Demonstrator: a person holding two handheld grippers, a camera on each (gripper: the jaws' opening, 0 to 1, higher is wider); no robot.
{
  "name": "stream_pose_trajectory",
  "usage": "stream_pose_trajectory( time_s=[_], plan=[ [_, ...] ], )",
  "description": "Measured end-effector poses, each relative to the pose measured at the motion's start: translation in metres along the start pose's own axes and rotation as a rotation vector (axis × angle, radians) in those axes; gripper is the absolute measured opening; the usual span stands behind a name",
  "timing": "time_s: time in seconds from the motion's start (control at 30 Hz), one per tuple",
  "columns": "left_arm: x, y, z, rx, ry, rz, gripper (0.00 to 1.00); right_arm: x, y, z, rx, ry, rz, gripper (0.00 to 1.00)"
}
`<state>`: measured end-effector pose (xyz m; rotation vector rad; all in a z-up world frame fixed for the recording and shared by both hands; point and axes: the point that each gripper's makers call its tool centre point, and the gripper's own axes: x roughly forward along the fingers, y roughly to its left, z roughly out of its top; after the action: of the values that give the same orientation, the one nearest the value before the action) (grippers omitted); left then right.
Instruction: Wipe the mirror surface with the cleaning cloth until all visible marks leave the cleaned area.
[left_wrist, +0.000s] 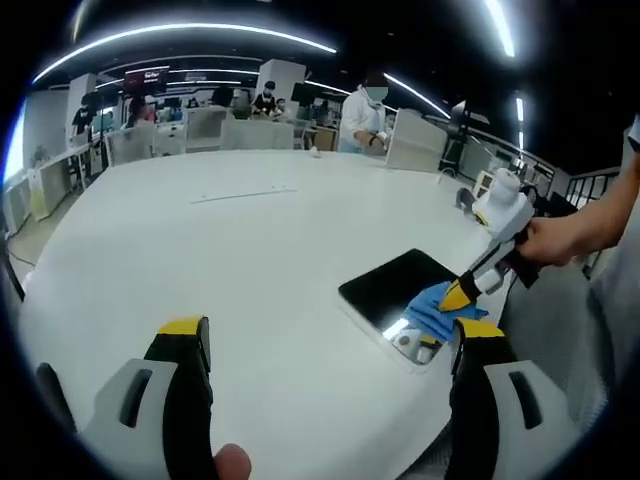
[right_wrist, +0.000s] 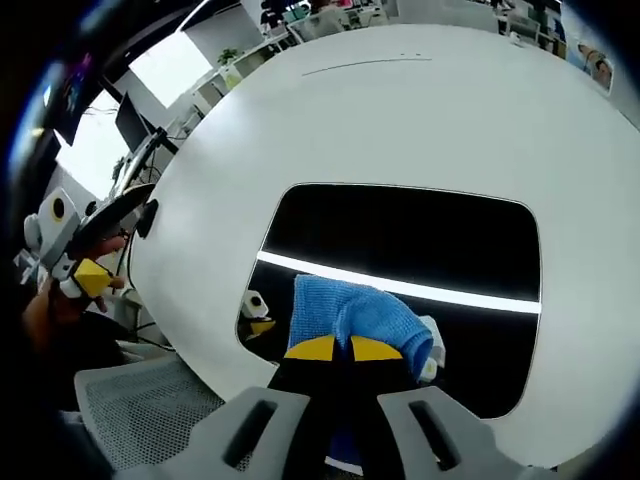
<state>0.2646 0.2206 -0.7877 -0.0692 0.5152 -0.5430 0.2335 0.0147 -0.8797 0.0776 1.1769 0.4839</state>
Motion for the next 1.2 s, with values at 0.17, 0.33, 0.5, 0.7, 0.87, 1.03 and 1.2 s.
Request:
stream_pose_trajectory(
  time_s=[0.17, 0.33, 0.5, 0.7, 0.87, 1.03, 1.2],
  plan=[
    [-0.003, 0.004, 0.001, -0.014, -0.005, 0.013, 0.99, 0.005, -0.004, 0.015, -0.037, -0.008, -0.015, 0.00],
    [-0.004, 0.009, -0.002, -0.004, 0.015, 0.029, 0.99, 0.010, -0.012, 0.031, -0.054, -0.022, -0.032, 0.00],
    [-0.003, 0.009, 0.001, -0.001, 0.007, 0.024, 0.99, 0.013, -0.017, 0.046, -0.068, -0.023, -0.046, 0.00],
    [0.001, 0.009, 0.002, 0.006, 0.009, 0.022, 0.99, 0.020, -0.025, 0.063, -0.076, -0.023, -0.060, 0.00],
    [0.000, 0.002, 0.001, -0.005, 0.003, 0.022, 0.99, 0.026, -0.029, 0.078, -0.092, -0.020, -0.067, 0.00],
    [-0.005, 0.002, -0.006, -0.003, 0.019, 0.027, 0.99, 0.030, -0.030, 0.090, -0.105, -0.027, -0.071, 0.00],
    [-0.009, 0.003, -0.007, -0.006, 0.019, 0.039, 0.99, 0.032, -0.031, 0.096, -0.102, -0.030, -0.068, 0.00]
  ],
)
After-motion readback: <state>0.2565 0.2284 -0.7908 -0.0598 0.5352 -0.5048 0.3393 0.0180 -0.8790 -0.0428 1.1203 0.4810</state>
